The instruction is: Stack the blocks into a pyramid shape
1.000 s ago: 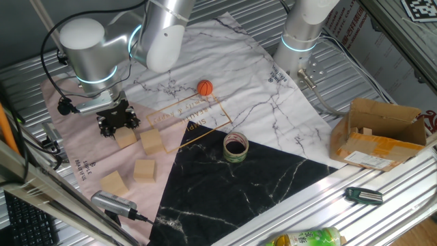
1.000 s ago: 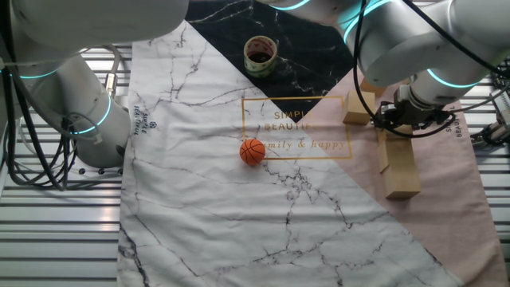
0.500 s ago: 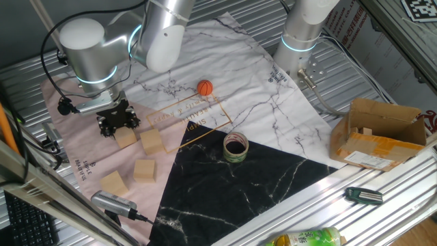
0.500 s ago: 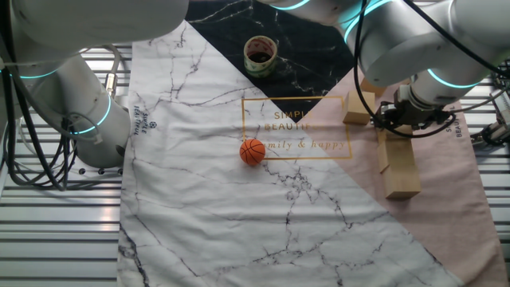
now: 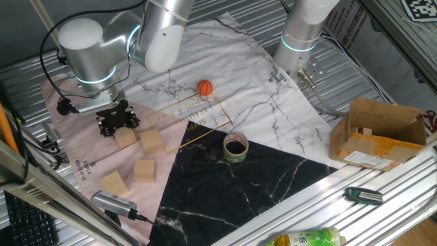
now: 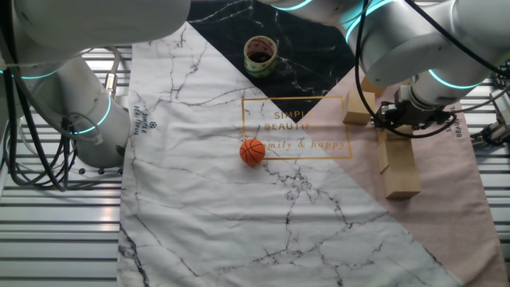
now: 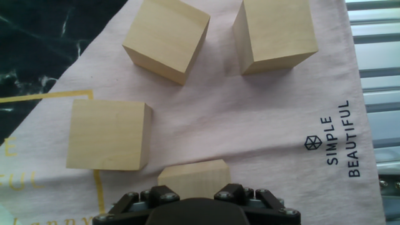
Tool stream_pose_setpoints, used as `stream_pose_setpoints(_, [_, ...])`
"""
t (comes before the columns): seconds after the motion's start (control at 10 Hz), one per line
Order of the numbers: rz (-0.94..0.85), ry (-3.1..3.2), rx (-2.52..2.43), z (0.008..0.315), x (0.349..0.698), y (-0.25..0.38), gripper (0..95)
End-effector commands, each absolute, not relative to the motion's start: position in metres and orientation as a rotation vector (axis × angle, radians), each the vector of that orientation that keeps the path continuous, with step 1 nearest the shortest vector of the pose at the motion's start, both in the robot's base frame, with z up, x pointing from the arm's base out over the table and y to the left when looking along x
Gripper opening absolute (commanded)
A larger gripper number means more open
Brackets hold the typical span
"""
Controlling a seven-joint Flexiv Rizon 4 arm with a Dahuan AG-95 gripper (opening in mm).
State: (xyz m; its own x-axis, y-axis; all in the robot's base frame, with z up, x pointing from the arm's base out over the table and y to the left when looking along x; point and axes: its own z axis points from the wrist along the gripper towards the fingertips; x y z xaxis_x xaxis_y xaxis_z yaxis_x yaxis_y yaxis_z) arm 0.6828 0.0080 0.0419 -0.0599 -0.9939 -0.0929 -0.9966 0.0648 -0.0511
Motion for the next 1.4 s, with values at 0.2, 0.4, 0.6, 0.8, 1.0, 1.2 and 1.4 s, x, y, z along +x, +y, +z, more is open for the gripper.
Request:
stream_pose_setpoints(0.2, [0.04, 2.215, -2.081, 0.0421, 0.6823, 0.008, 57.0])
stream_pose_setpoints(0.4, [0.039, 2.217, -2.082, 0.0421, 0.6823, 0.008, 57.0])
stream_pose_setpoints(0.6, [0.038, 2.218, -2.08, 0.0421, 0.6823, 0.008, 57.0])
stream_pose_setpoints(0.8, [0.036, 2.219, -2.081, 0.0421, 0.6823, 0.008, 57.0])
stream_pose_setpoints(1.0, [0.031, 2.222, -2.083, 0.0421, 0.6823, 0.008, 57.0])
stream_pose_setpoints(1.2, [0.031, 2.223, -2.083, 0.0421, 0.6823, 0.008, 57.0])
stream_pose_setpoints(1.4, [0.028, 2.226, -2.082, 0.0421, 0.6823, 0.008, 57.0])
